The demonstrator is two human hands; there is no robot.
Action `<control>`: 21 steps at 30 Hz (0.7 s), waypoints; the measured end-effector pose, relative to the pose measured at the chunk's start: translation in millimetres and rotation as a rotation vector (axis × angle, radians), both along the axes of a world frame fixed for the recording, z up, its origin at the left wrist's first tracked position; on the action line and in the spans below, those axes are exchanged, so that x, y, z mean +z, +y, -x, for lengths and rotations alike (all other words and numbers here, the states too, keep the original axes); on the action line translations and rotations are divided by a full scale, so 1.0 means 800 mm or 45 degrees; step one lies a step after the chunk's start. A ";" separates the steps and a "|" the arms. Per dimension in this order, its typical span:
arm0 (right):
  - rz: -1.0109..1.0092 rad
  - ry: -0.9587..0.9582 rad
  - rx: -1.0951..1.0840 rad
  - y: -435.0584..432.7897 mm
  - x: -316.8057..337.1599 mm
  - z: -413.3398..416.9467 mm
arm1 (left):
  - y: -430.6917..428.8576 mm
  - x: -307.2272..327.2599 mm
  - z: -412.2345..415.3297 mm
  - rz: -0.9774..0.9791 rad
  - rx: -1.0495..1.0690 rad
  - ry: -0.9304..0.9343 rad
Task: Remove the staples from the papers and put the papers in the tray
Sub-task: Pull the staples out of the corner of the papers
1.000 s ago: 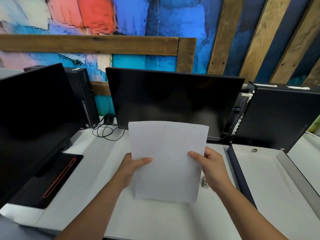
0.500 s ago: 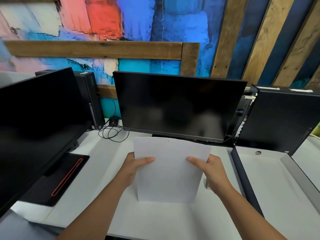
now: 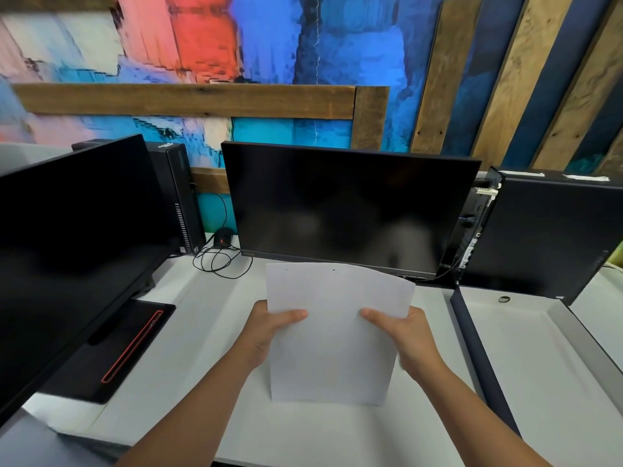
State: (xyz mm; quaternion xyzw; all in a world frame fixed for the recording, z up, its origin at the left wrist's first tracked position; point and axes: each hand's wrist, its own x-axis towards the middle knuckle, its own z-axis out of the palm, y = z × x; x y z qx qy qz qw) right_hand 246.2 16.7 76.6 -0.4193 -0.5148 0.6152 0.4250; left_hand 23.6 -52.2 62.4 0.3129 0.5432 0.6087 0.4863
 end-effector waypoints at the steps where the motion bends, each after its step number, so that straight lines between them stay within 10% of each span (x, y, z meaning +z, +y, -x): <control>1: -0.002 0.008 -0.005 0.001 0.001 -0.001 | 0.002 0.002 -0.001 -0.008 0.004 -0.002; 21: 0.031 -0.072 -0.006 0.002 -0.015 -0.005 | 0.008 -0.015 -0.014 0.095 0.074 0.007</control>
